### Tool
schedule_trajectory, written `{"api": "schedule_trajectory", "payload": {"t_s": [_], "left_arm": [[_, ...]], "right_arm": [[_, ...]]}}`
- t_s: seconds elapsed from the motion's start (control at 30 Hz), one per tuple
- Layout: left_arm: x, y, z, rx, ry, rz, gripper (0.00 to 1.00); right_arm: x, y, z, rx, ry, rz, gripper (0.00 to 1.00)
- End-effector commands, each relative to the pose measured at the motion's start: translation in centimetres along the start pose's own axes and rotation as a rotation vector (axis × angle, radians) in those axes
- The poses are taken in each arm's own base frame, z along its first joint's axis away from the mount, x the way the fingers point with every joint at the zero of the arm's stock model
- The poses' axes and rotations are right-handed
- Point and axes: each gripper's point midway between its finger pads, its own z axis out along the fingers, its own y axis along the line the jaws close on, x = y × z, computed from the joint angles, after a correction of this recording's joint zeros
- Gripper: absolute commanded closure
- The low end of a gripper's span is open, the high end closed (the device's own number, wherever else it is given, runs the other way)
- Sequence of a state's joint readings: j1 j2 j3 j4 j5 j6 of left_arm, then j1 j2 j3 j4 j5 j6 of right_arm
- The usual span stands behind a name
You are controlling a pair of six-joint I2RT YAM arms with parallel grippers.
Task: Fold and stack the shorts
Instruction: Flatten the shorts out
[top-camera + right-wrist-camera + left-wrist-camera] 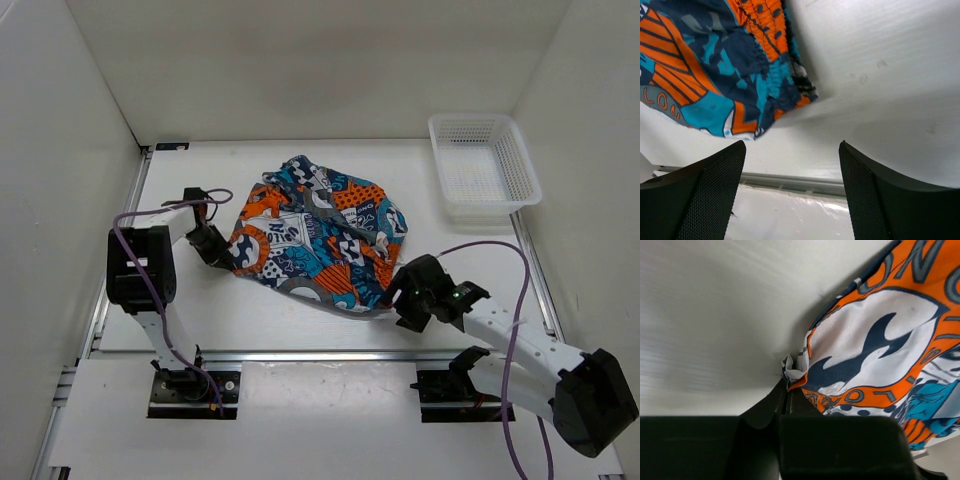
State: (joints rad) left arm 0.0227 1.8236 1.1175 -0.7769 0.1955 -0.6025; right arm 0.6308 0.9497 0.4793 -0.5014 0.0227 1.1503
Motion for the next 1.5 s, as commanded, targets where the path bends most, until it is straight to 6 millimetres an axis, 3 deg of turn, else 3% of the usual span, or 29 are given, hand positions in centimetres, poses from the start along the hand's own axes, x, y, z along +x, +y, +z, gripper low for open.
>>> {"api": "schedule_trajectory", "payload": {"t_s": [0.0, 0.1, 0.13, 0.23, 0.27, 0.3, 0.33, 0.4, 0.43, 0.47, 0.5, 0.53, 0.57, 0.6, 0.63, 0.67, 0.73, 0.8, 0.83, 0.87, 0.93, 0.97, 1.03, 1.07, 1.13, 1.2, 1.27, 1.37, 1.47], "left_arm": [[-1.0, -1.4, -0.3, 0.044, -0.033, 0.019, 0.9], [-1.3, -1.8, -1.1, 0.059, -0.055, 0.025, 0.9], [-1.4, -2.0, -1.8, 0.073, -0.075, 0.03, 0.9], [-1.2, -2.5, -2.8, 0.103, -0.087, 0.037, 0.9], [-1.1, -2.8, -3.2, 0.122, -0.088, 0.051, 0.9], [-0.8, -2.7, -3.6, 0.12, -0.087, 0.06, 0.9], [-1.1, -2.8, -5.2, 0.133, -0.109, 0.055, 0.9], [-1.9, -3.9, -8.0, 0.167, -0.165, 0.092, 0.9], [-2.4, -4.5, -9.8, 0.199, -0.193, 0.091, 0.9], [-3.3, -5.8, -13.7, 0.263, -0.274, 0.118, 0.9], [-3.3, -7.1, -16.2, 0.323, -0.31, 0.15, 0.9], [-3.6, -7.9, -18.6, 0.355, -0.361, 0.166, 0.9], [-4.2, -9.0, -23.7, 0.409, -0.459, 0.184, 0.9], [-4.2, -9.6, -26.4, 0.436, -0.505, 0.198, 0.9], [-4.1, -10.1, -28.7, 0.455, -0.543, 0.219, 0.9], [-4.1, -11.0, -34.3, 0.514, -0.661, 0.253, 0.9], [-2.8, -11.2, -38.7, 0.56, -0.727, 0.272, 0.9], [-0.5, -11.3, -44.5, 0.646, -0.853, 0.308, 0.9], [0.5, -11.5, -46.0, 0.688, -0.892, 0.323, 0.9], [1.4, -11.3, -47.7, 0.722, -0.942, 0.332, 0.9], [4.7, -10.1, -50.3, 0.8, -1.02, 0.325, 0.9], [5.8, -10.0, -52.1, 0.849, -1.084, 0.336, 0.9], [8.9, -8.5, -55.1, 0.907, -1.177, 0.337, 0.9], [9.6, -8.1, -56.4, 0.916, -1.219, 0.334, 0.9], [12.0, -6.8, -60.0, 0.957, -1.331, 0.339, 0.9], [14.0, -5.7, -62.4, 0.985, -1.408, 0.339, 0.9], [16.1, -4.3, -64.8, 1.01, -1.494, 0.326, 0.9], [17.3, -3.7, -66.2, 1.036, -1.532, 0.32, 0.9], [15.9, -4.4, -65.6, 1.018, -1.505, 0.313, 0.9]], "right_arm": [[-0.2, 2.1, 1.2, -0.072, 0.015, 0.038, 0.21], [-0.6, 3.3, 2.6, -0.101, 0.014, 0.035, 0.28], [-0.6, 2.8, 3.4, -0.07, 0.014, 0.038, 0.32], [-1.8, 3.4, 4.5, -0.027, -0.003, 0.002, 0.6], [-2.4, 3.7, 4.4, -0.006, -0.012, -0.025, 0.82], [-4.2, 6.5, 3.2, -0.033, -0.059, -0.052, 0.9], [-5.4, 5.6, 2.4, 0.046, -0.108, -0.103, 0.95], [-7.9, 7.3, 0.0, 0.054, -0.204, -0.151, 1.0], [-10.1, 9.3, -2.5, 0.037, -0.273, -0.198, 1.0], [-11.4, 10.4, -4.1, 0.024, -0.326, -0.232, 1.0], [-13.3, 11.3, -5.9, 0.024, -0.399, -0.253, 1.0], [-15.4, 14.0, -9.1, -0.032, -0.475, -0.265, 1.0], [-15.9, 14.7, -10.7, -0.029, -0.491, -0.347, 1.0], [-16.9, 15.5, -12.2, -0.036, -0.515, -0.375, 1.0], [-18.2, 18.1, -16.2, -0.099, -0.59, -0.39, 1.0], [-18.4, 18.2, -17.3, -0.076, -0.592, -0.457, 1.0], [-19.3, 20.3, -22.0, -0.142, -0.668, -0.49, 1.0], [-19.0, 20.7, -25.6, -0.195, -0.715, -0.549, 1.0], [-18.4, 21.2, -27.0, -0.246, -0.719, -0.576, 1.0], [-17.8, 21.4, -30.0, -0.311, -0.76, -0.622, 1.0], [-16.5, 21.6, -32.6, -0.392, -0.78, -0.68, 1.0], [-15.7, 21.3, -35.2, -0.454, -0.819, -0.697, 1.0], [-14.4, 21.2, -37.7, -0.522, -0.841, -0.757, 1.0], [-13.7, 20.5, -40.0, -0.556, -0.876, -0.773, 1.0], [-12.6, 20.0, -42.1, -0.604, -0.891, -0.795, 1.0], [-11.5, 19.2, -44.4, -0.654, -0.919, -0.802, 1.0], [-10.7, 18.8, -45.5, -0.691, -0.921, -0.803, 1.0], [-10.3, 17.9, -46.4, -0.704, -0.929, -0.774, 1.0], [-11.2, 17.0, -45.8, -0.638, -0.941, -0.728, 1.0]]}}
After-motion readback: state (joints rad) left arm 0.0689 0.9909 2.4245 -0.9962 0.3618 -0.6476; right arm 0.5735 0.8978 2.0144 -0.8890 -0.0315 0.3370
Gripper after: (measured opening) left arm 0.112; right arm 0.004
